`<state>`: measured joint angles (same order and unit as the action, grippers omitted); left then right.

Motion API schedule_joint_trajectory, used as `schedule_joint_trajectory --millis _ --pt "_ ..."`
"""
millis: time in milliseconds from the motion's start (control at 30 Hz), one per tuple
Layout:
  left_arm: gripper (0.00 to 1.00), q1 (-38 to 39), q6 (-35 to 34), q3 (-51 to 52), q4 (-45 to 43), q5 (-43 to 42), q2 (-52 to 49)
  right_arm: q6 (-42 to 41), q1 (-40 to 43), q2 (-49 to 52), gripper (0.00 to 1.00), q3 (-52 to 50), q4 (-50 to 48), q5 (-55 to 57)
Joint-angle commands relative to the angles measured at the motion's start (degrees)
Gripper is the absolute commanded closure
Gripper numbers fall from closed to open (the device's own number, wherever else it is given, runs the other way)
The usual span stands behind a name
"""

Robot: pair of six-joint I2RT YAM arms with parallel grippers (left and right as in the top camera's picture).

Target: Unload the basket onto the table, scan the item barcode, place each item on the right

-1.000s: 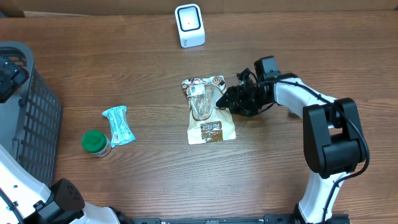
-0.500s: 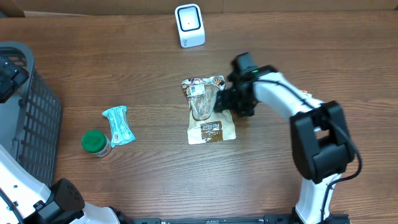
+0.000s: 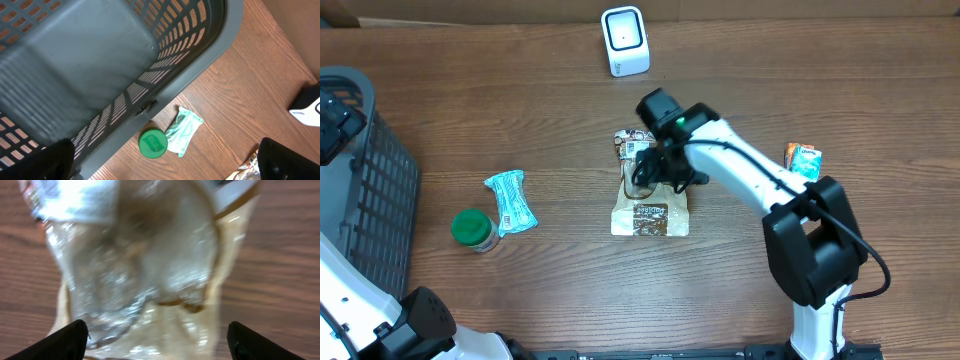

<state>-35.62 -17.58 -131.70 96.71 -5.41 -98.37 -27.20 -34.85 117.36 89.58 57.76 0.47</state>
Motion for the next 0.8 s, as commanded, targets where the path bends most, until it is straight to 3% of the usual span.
schedule_joint_trajectory --millis 0,167,400,767 --pt "0.0 0.39 0.87 -0.07 0.09 -0.37 0.13 -6.14 -3.5 -0.39 0.08 -1.79 -1.73 1.44" --pt "0.0 0.39 0.87 -0.07 0.09 -0.37 0.13 -7.69 -6.45 1.09 0.0 -3.87 -5.7 3.45" --pt "0.0 0.39 0.87 -0.07 0.09 -0.37 0.13 -9.9 -6.82 3.17 0.0 -3.89 -1.73 13.77" --pt "0.01 0.39 0.87 -0.07 0.09 -0.37 0.13 -8.09 -6.08 3.21 0.0 -7.04 -3.26 11.85"
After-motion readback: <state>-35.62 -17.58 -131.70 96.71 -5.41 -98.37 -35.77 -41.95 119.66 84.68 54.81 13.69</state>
